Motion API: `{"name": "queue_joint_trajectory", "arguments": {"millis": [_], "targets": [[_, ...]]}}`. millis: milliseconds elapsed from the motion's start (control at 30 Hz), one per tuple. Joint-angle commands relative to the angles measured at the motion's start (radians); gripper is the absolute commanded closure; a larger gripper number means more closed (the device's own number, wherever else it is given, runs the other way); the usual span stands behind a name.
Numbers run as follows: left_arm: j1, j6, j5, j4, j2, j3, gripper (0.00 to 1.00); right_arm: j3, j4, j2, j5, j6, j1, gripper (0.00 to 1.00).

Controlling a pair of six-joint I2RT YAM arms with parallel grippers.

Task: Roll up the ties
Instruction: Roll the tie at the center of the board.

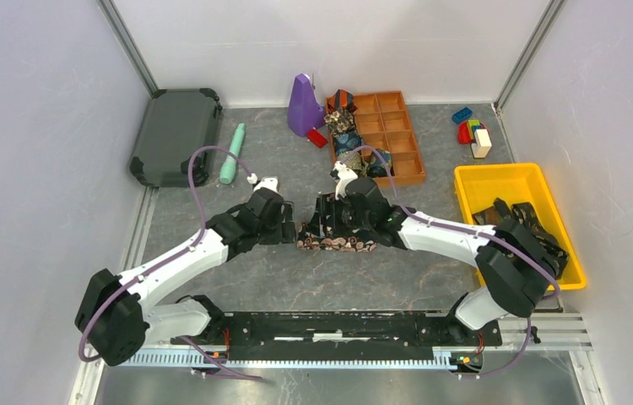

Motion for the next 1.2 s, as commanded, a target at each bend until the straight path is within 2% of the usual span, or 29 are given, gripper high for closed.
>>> {"name": "queue_joint_trajectory", "arguments": {"millis": [0, 467, 667, 1167], "targets": [[0.061, 0.062, 0.147, 0.142, -0.041, -0.039, 0.18, 0.065, -0.013, 0.049, 0.052, 0.034, 0.011, 0.25], [0.096, 0.065, 0.293, 0.302, 0.093, -0.066, 0.18, 0.086, -0.017, 0.130, 0.068, 0.057, 0.027, 0.40], [0.096, 0.056, 0.310, 0.340, 0.139, -0.073, 0.19, 0.079, -0.029, 0.137, 0.091, 0.042, 0.025, 0.51], [0.096, 0.056, 0.310, 0.352, 0.197, -0.045, 0.20, 0.049, -0.027, 0.140, 0.101, 0.022, -0.001, 0.55]]}}
